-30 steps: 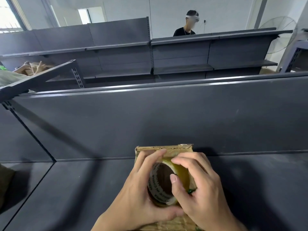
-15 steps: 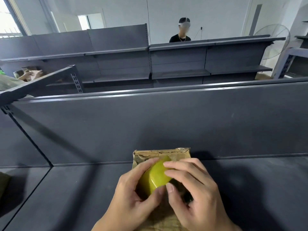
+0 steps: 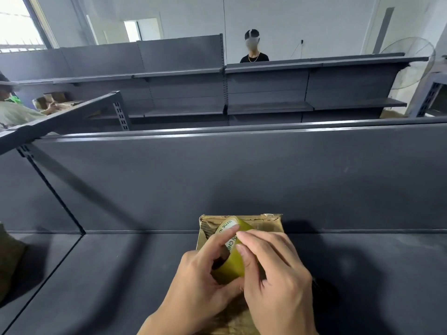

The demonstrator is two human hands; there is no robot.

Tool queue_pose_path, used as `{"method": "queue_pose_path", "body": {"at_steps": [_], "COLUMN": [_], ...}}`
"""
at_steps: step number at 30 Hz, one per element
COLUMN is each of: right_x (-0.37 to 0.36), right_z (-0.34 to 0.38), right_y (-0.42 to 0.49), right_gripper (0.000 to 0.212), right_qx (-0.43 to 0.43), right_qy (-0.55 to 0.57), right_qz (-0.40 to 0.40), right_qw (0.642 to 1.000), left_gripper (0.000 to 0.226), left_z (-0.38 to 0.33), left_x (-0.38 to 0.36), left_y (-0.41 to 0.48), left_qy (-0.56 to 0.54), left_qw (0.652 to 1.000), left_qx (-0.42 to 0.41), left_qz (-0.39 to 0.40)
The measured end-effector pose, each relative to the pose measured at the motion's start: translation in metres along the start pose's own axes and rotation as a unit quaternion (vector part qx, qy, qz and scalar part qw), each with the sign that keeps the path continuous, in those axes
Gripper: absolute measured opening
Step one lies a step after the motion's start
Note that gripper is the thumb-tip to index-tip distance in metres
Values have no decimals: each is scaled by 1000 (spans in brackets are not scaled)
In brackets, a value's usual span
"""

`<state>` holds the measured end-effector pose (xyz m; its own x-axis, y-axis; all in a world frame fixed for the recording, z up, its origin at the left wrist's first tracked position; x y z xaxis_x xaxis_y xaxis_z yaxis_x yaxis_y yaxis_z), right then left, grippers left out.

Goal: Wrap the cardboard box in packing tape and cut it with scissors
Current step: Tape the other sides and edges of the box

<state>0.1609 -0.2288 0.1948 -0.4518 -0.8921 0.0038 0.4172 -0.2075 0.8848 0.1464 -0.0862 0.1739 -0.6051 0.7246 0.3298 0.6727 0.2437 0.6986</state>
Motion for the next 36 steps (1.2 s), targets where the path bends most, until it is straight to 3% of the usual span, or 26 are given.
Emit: {"method": "queue_pose_path", "body": {"at_steps": [10, 15, 22, 36], "right_x": [-5, -8, 0, -5], "right_z": [-17, -22, -16, -25], "right_y": [2, -4, -3, 4], "right_gripper": [22, 24, 27, 25], "right_qx": [-43, -51, -37, -73], "right_qy": [40, 47, 64, 103], "right_qz": [51, 70, 35, 60], "right_qw": [997, 995, 997, 990], "left_gripper": [53, 53, 68, 71], "left_z": [-7, -10, -8, -14], "left_x": [-8, -9, -5, -6], "left_y": [-3, -3, 0, 3], "left_qy": [31, 45, 17, -27], "left_qw": [996, 995, 999, 997], "left_qx": [-33, -29, -23, -8], "left_qz": [76, 84, 45, 78]}}
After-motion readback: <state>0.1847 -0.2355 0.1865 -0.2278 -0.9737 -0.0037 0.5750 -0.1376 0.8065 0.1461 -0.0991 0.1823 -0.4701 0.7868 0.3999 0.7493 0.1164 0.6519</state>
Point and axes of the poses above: each hand's wrist, its own y-axis towards the middle knuckle, its own x-axis out of the back of the hand, z = x × y, the point moved 8 cm from there along y, towards the middle knuckle, and after that the axes turned 15 degrees about -z, right-handed, at the moved point
